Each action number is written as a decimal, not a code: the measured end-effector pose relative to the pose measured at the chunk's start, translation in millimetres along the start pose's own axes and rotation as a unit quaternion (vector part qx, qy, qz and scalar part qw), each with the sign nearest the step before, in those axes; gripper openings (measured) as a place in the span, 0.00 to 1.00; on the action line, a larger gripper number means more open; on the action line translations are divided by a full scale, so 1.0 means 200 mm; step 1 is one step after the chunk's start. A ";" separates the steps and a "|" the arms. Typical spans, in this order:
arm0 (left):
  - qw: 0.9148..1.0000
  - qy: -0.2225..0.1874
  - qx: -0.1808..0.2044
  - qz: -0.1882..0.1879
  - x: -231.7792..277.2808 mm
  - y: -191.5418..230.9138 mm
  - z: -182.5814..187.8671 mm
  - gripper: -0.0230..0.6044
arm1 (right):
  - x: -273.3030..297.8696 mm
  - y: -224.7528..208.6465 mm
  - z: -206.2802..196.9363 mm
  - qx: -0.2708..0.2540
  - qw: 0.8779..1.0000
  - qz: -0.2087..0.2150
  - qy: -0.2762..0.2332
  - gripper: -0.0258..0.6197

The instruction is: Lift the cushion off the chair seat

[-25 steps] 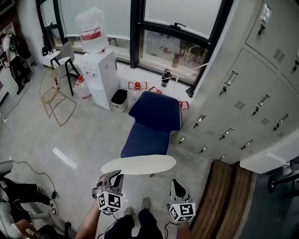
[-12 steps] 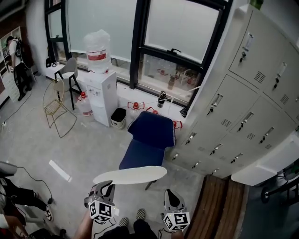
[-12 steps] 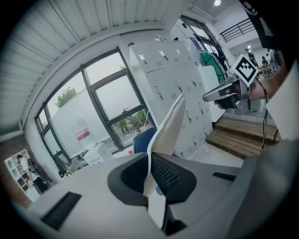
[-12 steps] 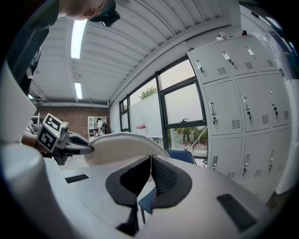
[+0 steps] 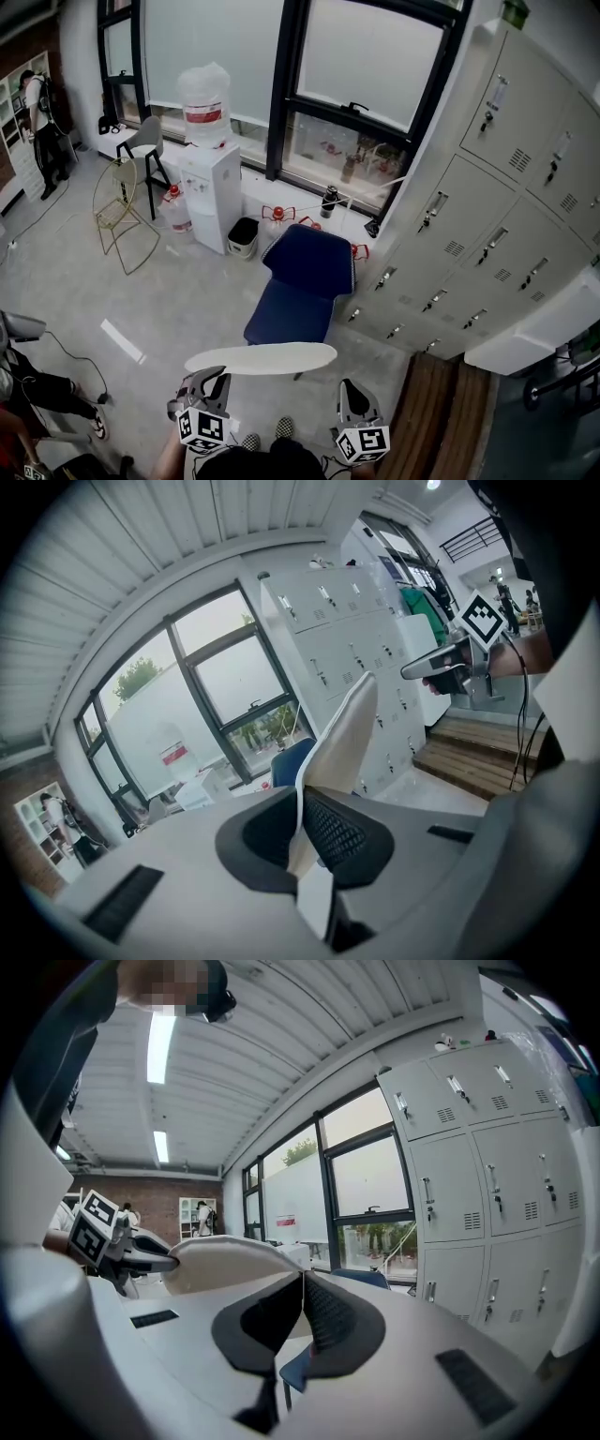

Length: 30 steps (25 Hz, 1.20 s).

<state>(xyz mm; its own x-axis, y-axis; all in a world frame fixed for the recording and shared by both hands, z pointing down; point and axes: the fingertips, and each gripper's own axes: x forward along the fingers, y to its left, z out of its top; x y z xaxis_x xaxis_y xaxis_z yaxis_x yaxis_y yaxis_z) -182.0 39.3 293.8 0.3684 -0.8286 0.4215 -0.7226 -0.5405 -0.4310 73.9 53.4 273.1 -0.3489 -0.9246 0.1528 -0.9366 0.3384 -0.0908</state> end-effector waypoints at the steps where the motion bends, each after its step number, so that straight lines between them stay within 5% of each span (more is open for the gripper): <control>1: 1.000 -0.001 -0.002 0.001 -0.01 -0.01 0.00 0.09 | -0.01 0.01 0.01 -0.005 1.000 0.001 -0.001 0.08; 30: 1.000 0.007 0.007 0.019 -0.06 0.03 -0.01 0.09 | 0.00 0.07 0.04 -0.008 1.000 0.006 -0.011 0.08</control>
<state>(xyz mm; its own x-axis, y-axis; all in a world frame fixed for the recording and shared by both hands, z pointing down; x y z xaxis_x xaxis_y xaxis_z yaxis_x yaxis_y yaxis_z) -192.5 46.1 288.3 0.3322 -0.8466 0.4158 -0.7282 -0.5103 -0.4575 60.6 55.8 263.2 -0.3586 -0.9244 0.1297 -0.9332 0.3514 -0.0756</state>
